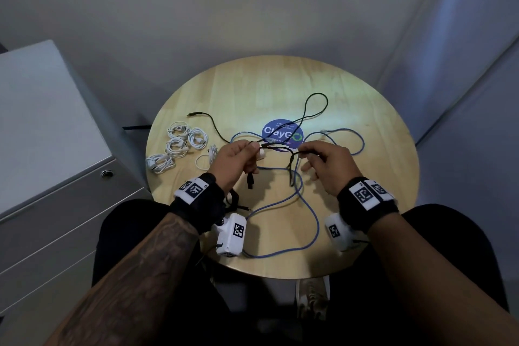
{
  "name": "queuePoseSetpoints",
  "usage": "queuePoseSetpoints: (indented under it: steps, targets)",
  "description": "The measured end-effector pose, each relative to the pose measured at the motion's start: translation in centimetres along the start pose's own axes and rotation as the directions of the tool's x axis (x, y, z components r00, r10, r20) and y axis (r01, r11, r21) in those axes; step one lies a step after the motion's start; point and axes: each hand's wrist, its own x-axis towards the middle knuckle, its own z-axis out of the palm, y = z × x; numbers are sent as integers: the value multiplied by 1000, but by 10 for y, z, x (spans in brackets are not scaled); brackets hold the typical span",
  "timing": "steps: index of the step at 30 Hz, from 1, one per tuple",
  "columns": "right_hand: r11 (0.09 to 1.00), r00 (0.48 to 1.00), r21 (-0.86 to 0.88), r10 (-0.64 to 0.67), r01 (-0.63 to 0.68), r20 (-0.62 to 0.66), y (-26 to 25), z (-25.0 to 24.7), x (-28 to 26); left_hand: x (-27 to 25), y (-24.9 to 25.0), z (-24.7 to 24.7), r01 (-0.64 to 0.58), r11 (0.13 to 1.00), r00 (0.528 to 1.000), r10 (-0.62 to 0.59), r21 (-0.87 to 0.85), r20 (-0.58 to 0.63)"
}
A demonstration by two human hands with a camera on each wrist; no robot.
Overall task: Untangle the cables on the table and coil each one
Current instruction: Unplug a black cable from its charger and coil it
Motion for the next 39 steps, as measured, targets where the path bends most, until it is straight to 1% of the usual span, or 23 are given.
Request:
queuePoseSetpoints:
  steps: [1,3,5,7,9,12,13,15,17,19,22,24,25,27,29,31,32,34,35,36,37,38,39]
  targets:
    - [999,999,37,29,-28,-17,-2,-1,1,1,0,-3,-2,1000,1000,2,-13,-24]
    - [996,993,82,55,-47,-105,-3,-6,5,5,-1,-11,4,998,994,-10,-65,-106]
    - [996,977,71,61,-47,-205,-1,-14,11,11,1,-21,17,989,978,-46,-145,-201]
    - [995,959,54,99,-88,-265,2,-23,16,16,2,-31,21,972,958,-87,-235,-272]
    - [990,936,42,143,-137,-321,4,-32,18,20,5,-41,0,935,935,-126,-355,-332]
    - [983,892,23,174,-182,-418,1,-44,17,22,9,-54,-72,841,885,-194,-536,-424]
    - [983,892,7,171,-185,-418,0,-45,16,22,10,-56,-99,818,872,-203,-566,-446]
    - [991,927,7,128,-134,-352,-5,-44,14,22,11,-60,-128,795,848,-222,-593,-480]
    - [997,956,22,83,-80,-282,-10,-41,11,24,9,-63,-145,774,837,-236,-617,-493]
    - [997,960,32,73,-67,-269,-10,-41,12,24,8,-65,-141,771,833,-246,-621,-495]
    - [994,954,36,106,-100,-280,-9,-45,13,23,7,-64,-105,776,850,-255,-621,-461]
    - [993,950,31,116,-112,-290,-8,-47,12,21,7,-63,-69,766,882,-252,-639,-398]
    - [993,947,12,117,-119,-299,-6,-48,12,20,8,-62,-44,760,905,-245,-649,-348]
    - [986,943,-81,117,-149,-313,-4,-52,11,17,12,-60,23,754,946,-230,-657,-230]
    - [947,936,-249,115,-205,-333,-2,-57,11,13,17,-55,105,755,973,-212,-648,-89]
    - [845,929,-456,117,-279,-352,1,-60,10,8,21,-46,184,788,978,-206,-588,30]
    - [769,929,-561,115,-308,-353,4,-61,10,5,20,-38,210,816,976,-207,-539,66]
    - [601,939,-730,112,-325,-325,10,-60,10,0,14,-17,234,870,972,-211,-434,100]
    - [564,946,-768,83,-303,-312,11,-57,10,-3,8,-6,236,895,972,-210,-379,109]
    - [590,955,-766,30,-255,-294,11,-54,10,-5,3,5,236,916,971,-207,-326,120]
    - [673,962,-720,-47,-168,-269,9,-48,8,-7,-2,16,236,929,969,-205,-285,135]
    - [783,965,-621,-131,-42,-229,5,-41,6,-9,-7,26,238,936,967,-205,-258,149]
    - [878,971,-474,-168,68,-172,1,-33,4,-11,-11,34,237,940,966,-201,-246,161]
